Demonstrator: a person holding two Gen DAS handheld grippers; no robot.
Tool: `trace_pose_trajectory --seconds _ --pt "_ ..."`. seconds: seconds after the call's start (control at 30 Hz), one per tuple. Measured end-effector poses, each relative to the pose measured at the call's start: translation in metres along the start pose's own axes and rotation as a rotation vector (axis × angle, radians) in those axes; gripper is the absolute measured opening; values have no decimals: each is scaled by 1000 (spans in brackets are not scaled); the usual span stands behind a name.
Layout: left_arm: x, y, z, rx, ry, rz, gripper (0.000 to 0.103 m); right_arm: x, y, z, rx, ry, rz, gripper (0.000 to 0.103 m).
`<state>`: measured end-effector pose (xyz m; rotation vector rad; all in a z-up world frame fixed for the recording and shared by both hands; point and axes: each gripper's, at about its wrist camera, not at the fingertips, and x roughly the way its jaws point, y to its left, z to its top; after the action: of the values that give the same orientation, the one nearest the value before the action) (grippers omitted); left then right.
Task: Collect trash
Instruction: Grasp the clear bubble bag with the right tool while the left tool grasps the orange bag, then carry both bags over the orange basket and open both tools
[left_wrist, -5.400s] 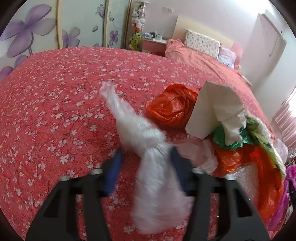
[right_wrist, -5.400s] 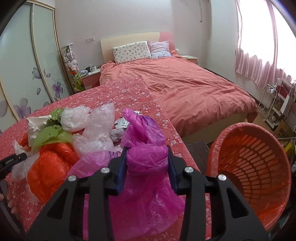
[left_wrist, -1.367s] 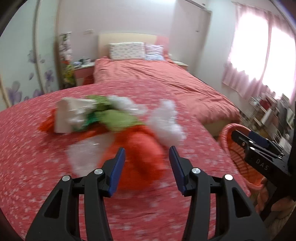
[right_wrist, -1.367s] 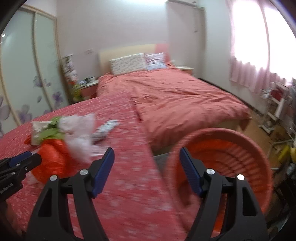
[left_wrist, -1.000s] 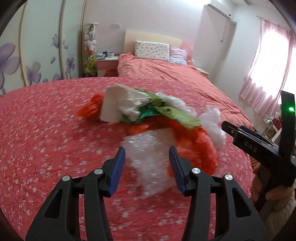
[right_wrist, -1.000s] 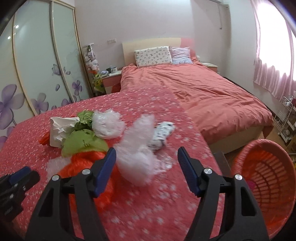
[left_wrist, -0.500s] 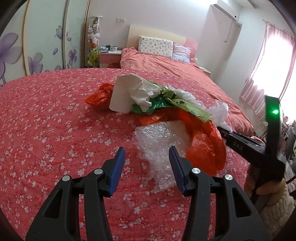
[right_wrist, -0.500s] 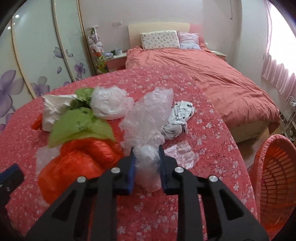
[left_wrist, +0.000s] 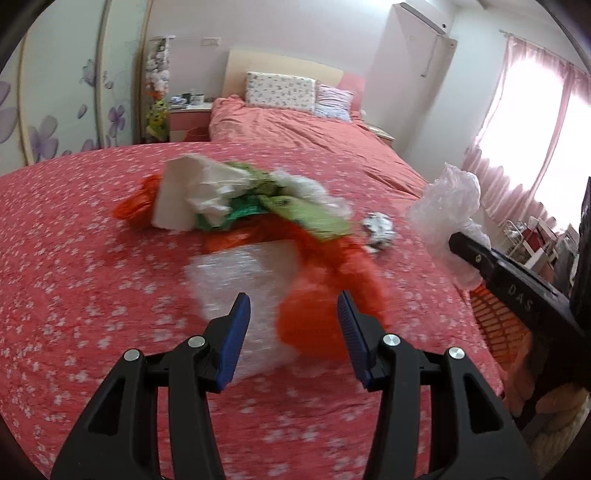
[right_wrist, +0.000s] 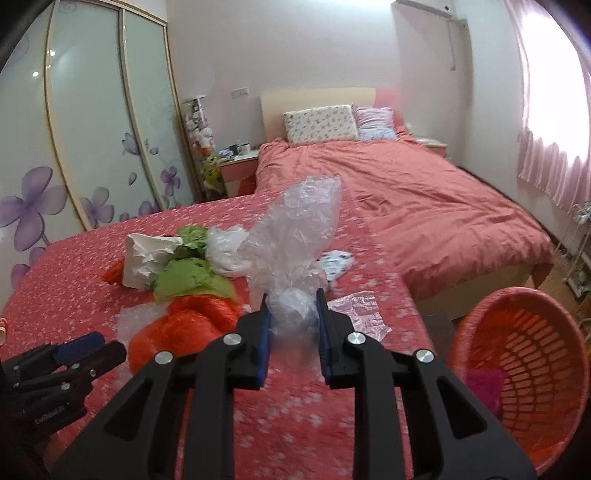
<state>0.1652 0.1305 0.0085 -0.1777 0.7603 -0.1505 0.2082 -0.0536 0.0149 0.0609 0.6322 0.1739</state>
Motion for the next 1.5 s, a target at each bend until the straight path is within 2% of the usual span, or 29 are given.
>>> trace_pose_trajectory --seconds 0.13,0.37,0.43,0.47,0.5,0.57,0.67,0.87,1.1,1.5 --pt "11 -26 3 35 -1 -2 61 -6 -18 -6 23 10 -25 22" --pt "47 -49 5 82 47 114 61 -14 -49 -20 59 29 -55 22" --pt "53 -52 4 92 61 132 56 -16 -55 -23 65 32 -62 22" --pt "55 -52 3 100 63 140 45 -17 -58 -25 70 34 -66 22" --pt "57 -55 1 111 68 133 35 -18 -61 -26 76 35 -68 22" --pt "57 -56 -2 114 71 119 24 -19 -67 -29 89 39 -71 22" --pt "50 -56 -4 107 53 93 19 -23 -75 -32 100 38 -77 22" --pt "24 -63 -6 103 19 43 19 -40 -85 -34 109 15 -86 22" --pt "3 -90 -5 130 -11 -19 19 -60 -101 -40 130 -7 -101 22" --pt "4 -148 -7 178 -22 -128 19 -94 -140 -53 177 -39 -171 22"
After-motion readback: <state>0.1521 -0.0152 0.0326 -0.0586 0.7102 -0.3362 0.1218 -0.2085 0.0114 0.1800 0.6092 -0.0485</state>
